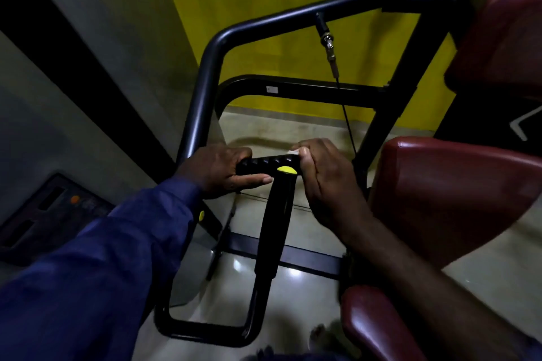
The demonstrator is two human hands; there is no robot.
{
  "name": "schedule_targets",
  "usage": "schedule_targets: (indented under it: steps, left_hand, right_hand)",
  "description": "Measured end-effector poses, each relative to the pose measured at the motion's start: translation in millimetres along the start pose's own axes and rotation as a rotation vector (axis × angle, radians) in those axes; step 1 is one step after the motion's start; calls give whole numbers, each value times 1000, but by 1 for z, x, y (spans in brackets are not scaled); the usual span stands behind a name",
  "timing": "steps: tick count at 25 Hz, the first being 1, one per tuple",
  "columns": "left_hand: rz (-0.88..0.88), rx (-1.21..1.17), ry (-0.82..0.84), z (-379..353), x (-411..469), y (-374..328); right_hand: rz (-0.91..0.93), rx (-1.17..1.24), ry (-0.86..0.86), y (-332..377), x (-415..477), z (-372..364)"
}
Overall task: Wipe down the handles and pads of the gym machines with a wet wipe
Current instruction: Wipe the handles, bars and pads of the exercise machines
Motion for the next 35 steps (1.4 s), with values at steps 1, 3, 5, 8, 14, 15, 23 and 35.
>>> schedule_targets:
  steps: [1, 3, 5, 8, 14, 15, 23, 35]
  left_hand:
    - [19, 12, -1, 0, 0, 1]
    - [50, 55, 9, -1, 1, 2]
    - [86, 85, 34, -1, 0, 1]
    - [106, 23, 26, 7, -12, -5]
    - [626, 63, -256, 9, -77, 50]
    - [707, -38, -266, 7, -80, 57]
    - [759, -246, -334, 4, -80, 66]
    - [535, -141, -307, 3, -74, 58]
  right_hand:
    - [50, -87, 168, -6, 13, -4]
    - [169, -239, 516, -14, 32, -10]
    - [257, -147, 639, -16, 44, -3]
    - [403, 246, 761, -2, 47, 9]
    - [456, 302, 1379, -1, 81, -52]
    - [538, 212, 1408, 12, 86, -74]
    - [54, 389, 1227, 15, 104, -133]
    - [-86, 526, 1572, 21, 76, -168]
Point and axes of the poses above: each hand's wrist, its own x-axis towards the middle knuckle, its own z-axis out of the back of the hand, y = z × x, the point moved 7 cm from there along x, towards the middle knuckle, and after that the axes turned 12 degrees about z, right-handed, at the moved point
